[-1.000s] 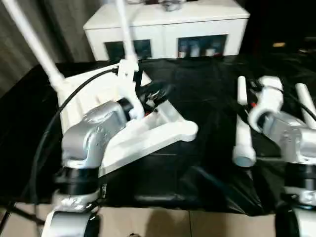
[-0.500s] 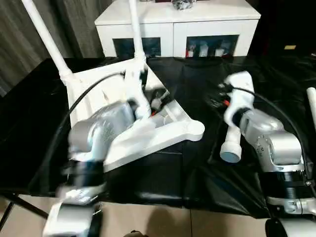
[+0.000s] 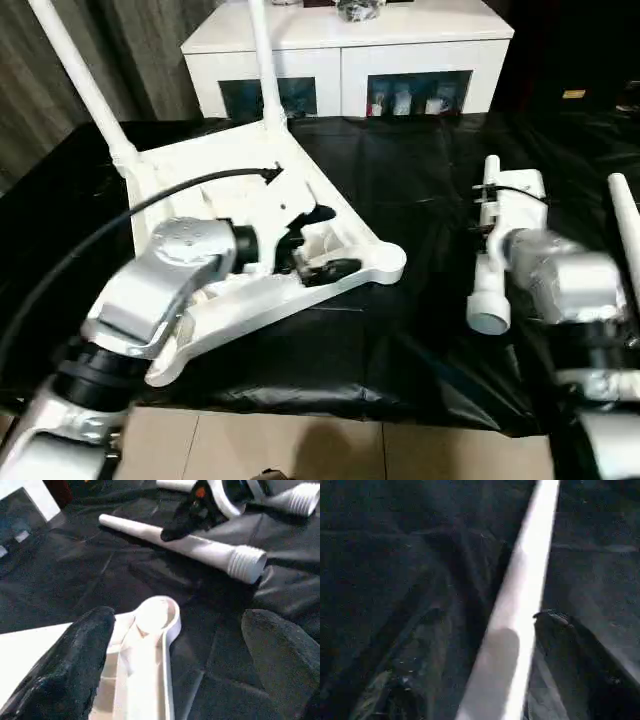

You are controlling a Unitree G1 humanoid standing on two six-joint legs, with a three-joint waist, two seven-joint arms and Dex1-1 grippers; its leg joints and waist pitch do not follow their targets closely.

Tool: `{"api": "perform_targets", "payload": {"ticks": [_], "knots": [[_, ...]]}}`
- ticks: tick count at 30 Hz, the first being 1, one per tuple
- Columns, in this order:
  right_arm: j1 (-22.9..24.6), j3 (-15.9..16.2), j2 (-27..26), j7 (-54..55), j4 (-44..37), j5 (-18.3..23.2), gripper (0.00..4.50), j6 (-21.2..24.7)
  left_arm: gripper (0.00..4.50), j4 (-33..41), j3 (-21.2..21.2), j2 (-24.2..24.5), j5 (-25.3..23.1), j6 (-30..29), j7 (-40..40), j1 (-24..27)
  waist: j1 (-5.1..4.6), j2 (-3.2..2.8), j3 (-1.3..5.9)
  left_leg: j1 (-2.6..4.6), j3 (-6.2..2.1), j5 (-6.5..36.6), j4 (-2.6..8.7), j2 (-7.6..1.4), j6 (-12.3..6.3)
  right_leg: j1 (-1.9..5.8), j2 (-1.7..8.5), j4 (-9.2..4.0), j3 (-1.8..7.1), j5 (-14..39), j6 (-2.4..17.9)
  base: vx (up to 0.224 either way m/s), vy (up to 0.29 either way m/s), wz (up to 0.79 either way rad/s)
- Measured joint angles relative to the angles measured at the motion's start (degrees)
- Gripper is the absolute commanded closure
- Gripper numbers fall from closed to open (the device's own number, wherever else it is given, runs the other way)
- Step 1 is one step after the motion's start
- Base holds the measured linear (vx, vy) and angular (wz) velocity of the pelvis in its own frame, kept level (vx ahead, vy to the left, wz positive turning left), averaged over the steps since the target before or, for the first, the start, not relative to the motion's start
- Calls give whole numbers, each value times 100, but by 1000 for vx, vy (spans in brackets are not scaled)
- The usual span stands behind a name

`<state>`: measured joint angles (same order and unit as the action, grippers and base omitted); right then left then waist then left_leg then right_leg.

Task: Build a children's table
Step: Pick table leg

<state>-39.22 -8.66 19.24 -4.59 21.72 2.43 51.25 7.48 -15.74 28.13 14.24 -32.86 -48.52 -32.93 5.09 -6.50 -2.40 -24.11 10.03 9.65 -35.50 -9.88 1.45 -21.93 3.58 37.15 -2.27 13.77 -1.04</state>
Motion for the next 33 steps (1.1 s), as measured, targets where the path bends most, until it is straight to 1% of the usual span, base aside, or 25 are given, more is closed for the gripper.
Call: {"api": "perform_targets", "payload": {"ticks": [2, 4, 8, 11, 12, 15, 17, 19, 20, 21, 22, 24, 25, 29, 30, 31, 33], "knots": [[-98, -16, 1, 44, 212, 9, 130, 359, 0, 2, -69, -16, -40, 39, -119, 3, -1, 0, 0, 0, 0, -1, 0, 0, 1, 0, 0, 0, 0, -3, 2, 0, 0, 0], [-99, -61, -3, 38, 292, 23, 130, 589, 0, 15, -91, -17, -39, 39, -181, 9, 3, 0, 0, 0, 0, -1, 0, 0, 1, 0, 0, 0, -1, -3, 1, 0, 0, 0], [-96, -90, 48, -95, 430, 65, 130, 958, 0, 144, -96, 33, -15, 11, -289, 15, 0, 0, 0, 0, 0, -1, 0, 0, 2, 0, -1, 0, -1, -3, 1, 0, 0, 0], [-83, -99, 71, -163, 482, 153, 130, 1086, 0, 261, -98, 77, 70, 7, -365, 20, 1, 2, 1, 2, 0, -1, 0, -1, 2, 0, -1, 1, 0, -3, 1, 0, 0, 0], [-84, -99, 71, -170, 482, 159, 155, 1106, 0, 280, -99, 76, 87, 7, -370, 21, 2, 3, 2, 3, 0, -2, 0, -1, 3, 0, -1, 3, -1, -3, 2, 0, 0, 0], [-87, -115, 68, -186, 489, 184, 169, 1140, 0, 286, -98, 77, 119, -1, -402, 32, 4, 6, 3, 4, 0, -3, -1, -1, 4, 1, 0, 4, 0, -4, 4, 0, 0, 0], [-90, -175, 68, -186, 497, 196, 198, 1189, 0, 297, -98, 77, 131, -23, -464, 43, 8, 8, 5, 5, 0, -3, -1, -1, 5, 3, 0, 4, 0, -5, 3, 0, 0, 0], [-99, -226, 72, -189, 529, 210, 214, 1210, 0, 317, -97, 78, 142, -68, -502, 46, 8, 10, 6, 5, 0, -3, -2, -1, 4, 3, 0, 3, 0, -7, 4, 0, 0, 0], [-99, -230, 77, -195, 537, 225, 214, 1215, 0, 346, -97, 85, 157, -85, -504, 50, 5, 12, 6, 5, 0, -4, -2, -1, 5, 3, 0, 3, 0, -7, 4, 0, 0, 0], [-99, -229, 77, -194, 538, 227, 234, 1217, 0, 374, -97, 86, 179, -94, -508, 50, 5, 13, 7, 6, 0, -4, -2, 0, 5, 4, 0, 3, 0, -8, 4, 0, 0, 0], [-99, -230, 77, -191, 541, 229, 241, 1216, 0, 410, -97, 88, 189, -100, -511, 50, 5, 13, 7, 6, 0, -4, -2, -1, 5, 3, 0, 3, 0, -8, 4, 0, 0, 0], [-99, -248, 77, -181, 544, 236, 245, 1217, 0, 420, -97, 92, 193, -102, -513, 50, 5, 13, 7, 6, 0, -5, -2, -1, 6, 4, 0, 4, 0, -10, 3, 0, 0, 0], [-99, -286, 74, -174, 545, 255, 256, 1219, 0, 420, -97, 92, 194, -102, -513, 50, 6, 13, 7, 7, 0, -5, -2, -1, 6, 4, 0, 4, 1, -11, 3, 0, 0, 0], [-98, -492, 49, -140, 550, 314, 265, 1217, 0, 401, -4, -19, 196, -99, -416, 49, 8, 14, 7, 6, 1, -6, -3, 0, 5, 4, 0, 3, 3, -14, 3, 0, 0, 0], [-95, -570, 21, -142, 549, 361, 266, 1162, 0, 360, 85, -130, 205, -98, -312, 44, 7, 14, 7, 6, 2, -6, -4, 0, 5, 4, 0, 3, 3, -15, 3, 0, 0, 0], [-94, -674, -46, -149, 534, 430, 266, 1001, 0, 265, 212, -288, 215, -97, -142, 18, 1, 15, 6, 5, 2, -8, -4, 0, 5, 1, 0, 3, 4, -18, 1, 0, 0, 0], [-74, -727, -105, -212, 443, 532, 268, 724, 0, 69, 406, -549, 256, -106, 180, -123, 0, 14, 6, 3, 3, -11, -4, -1, 1, 0, 0, 4, 4, -21, 0, 0, 0, 0]]}}
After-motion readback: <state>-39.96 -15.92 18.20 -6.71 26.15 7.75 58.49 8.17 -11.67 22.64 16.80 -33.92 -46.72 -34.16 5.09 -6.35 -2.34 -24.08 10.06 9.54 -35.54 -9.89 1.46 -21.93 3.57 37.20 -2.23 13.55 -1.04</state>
